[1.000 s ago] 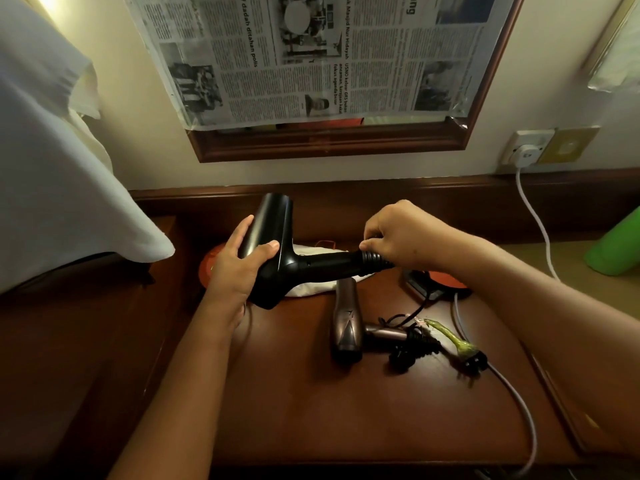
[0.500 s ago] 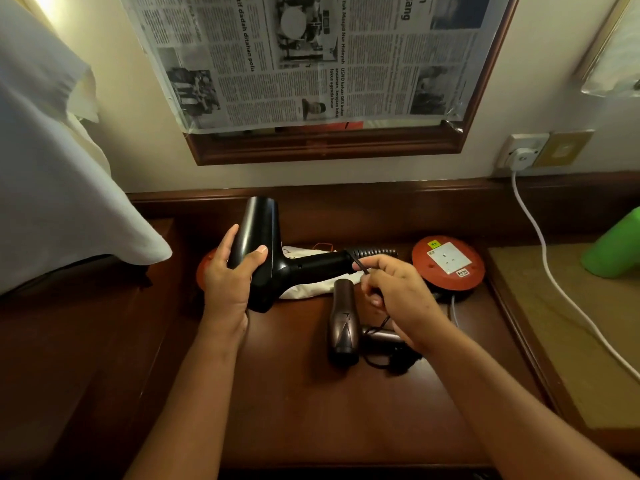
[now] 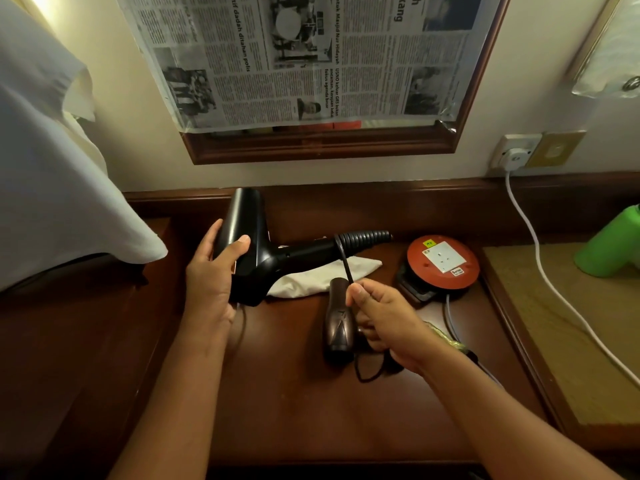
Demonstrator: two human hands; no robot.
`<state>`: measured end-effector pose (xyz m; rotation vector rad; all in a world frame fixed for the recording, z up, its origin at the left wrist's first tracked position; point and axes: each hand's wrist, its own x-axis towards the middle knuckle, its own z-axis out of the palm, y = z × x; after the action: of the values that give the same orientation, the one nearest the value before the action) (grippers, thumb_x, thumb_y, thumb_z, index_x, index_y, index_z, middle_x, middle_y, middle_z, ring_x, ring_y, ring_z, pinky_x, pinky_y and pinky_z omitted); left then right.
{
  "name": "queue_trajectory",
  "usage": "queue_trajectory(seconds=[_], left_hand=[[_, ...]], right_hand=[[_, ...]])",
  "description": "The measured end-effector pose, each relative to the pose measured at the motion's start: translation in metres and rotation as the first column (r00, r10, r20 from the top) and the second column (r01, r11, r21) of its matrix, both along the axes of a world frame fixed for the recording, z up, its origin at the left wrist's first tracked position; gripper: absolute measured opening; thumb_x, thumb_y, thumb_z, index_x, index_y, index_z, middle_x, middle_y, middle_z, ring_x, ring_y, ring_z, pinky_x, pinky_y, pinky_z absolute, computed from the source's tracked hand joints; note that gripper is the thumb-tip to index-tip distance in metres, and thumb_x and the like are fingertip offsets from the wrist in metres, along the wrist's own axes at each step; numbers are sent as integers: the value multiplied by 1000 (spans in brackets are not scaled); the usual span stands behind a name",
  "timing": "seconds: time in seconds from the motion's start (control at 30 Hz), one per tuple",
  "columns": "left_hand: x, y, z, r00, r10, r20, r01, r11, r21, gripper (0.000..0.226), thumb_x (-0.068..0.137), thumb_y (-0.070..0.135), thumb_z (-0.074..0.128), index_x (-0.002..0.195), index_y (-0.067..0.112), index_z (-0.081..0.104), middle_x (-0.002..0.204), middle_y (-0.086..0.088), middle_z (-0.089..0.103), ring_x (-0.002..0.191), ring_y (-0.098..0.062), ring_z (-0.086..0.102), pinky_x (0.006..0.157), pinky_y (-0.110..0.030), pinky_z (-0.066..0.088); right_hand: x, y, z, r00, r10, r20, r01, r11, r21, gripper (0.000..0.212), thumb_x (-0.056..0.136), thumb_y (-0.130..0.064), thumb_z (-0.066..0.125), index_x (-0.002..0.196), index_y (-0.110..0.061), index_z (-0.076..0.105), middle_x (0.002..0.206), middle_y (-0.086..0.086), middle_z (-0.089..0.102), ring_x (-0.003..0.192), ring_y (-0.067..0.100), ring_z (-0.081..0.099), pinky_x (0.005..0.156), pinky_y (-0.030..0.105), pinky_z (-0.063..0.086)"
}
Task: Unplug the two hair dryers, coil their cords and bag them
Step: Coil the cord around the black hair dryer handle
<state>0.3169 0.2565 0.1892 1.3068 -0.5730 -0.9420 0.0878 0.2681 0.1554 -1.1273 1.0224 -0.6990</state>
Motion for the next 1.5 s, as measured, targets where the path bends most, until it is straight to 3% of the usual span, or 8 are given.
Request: queue_trajectory(seconds=[0.17,0.37,0.57,0.8,1.03,1.2,1.37,1.5], left_hand=[[-1,-1,-4,999,5,-52,-5,1000,1,55,80,11,72,130,28,57,111,-7,68,97,-28,69,90,-46,54],[2,-1,-9,996,-37,-85,39,999,13,52,79,16,72,128,30,59,115,-6,68,95,-24,70,78,-38,55],[1,1,-8,992,-69,-107,72,997,28,47,82,14,69,125,31,58,114,-6,67,100,-30,68,89,-45,54],[8,9,-2,981,-108,-164,114,993,30,49,86,15,65,131,30,54,109,-2,66,98,-27,67,81,-39,55],[13,11,-1,968,-199,-153,206,978,34,49,85,17,63,132,30,54,112,-6,65,94,-27,67,77,-39,56],[19,12,-1,939,-329,-95,335,941,51,58,77,22,69,132,34,55,120,-11,62,101,-30,67,83,-44,57],[33,11,1,895,-444,-49,447,892,70,70,65,32,76,132,36,53,130,-14,58,111,-36,62,99,-55,46],[37,11,3,857,-514,-38,515,853,83,64,72,27,70,133,34,51,124,-12,61,104,-32,66,83,-41,57]], right_hand=[[3,3,-11,991,-50,127,46,999,28,31,101,-34,40,82,-13,54,54,-1,26,44,12,16,44,26,10],[5,-4,-29,947,-29,321,-10,993,120,26,101,-23,40,85,-11,56,56,-3,31,45,7,21,40,17,16],[3,-17,-40,962,-27,272,-19,986,163,30,99,-29,42,77,-13,53,58,-1,24,48,11,14,46,21,9],[-5,-30,-39,981,73,179,-97,987,128,38,89,-45,48,70,-12,47,60,4,17,50,14,11,44,21,12],[-21,-50,-32,949,216,230,-248,961,124,21,92,-23,53,76,-11,56,58,0,26,51,13,16,46,23,12],[-28,-72,-8,978,207,17,-204,941,270,23,95,-3,46,80,-7,63,57,-3,62,49,6,56,52,20,43],[-30,-98,19,832,319,-454,-418,898,-135,34,87,5,56,65,-19,64,58,1,54,50,13,51,52,24,42],[-16,-113,39,701,273,-659,-519,829,-209,22,87,-21,67,66,-13,69,58,-7,61,53,0,54,55,15,44]])
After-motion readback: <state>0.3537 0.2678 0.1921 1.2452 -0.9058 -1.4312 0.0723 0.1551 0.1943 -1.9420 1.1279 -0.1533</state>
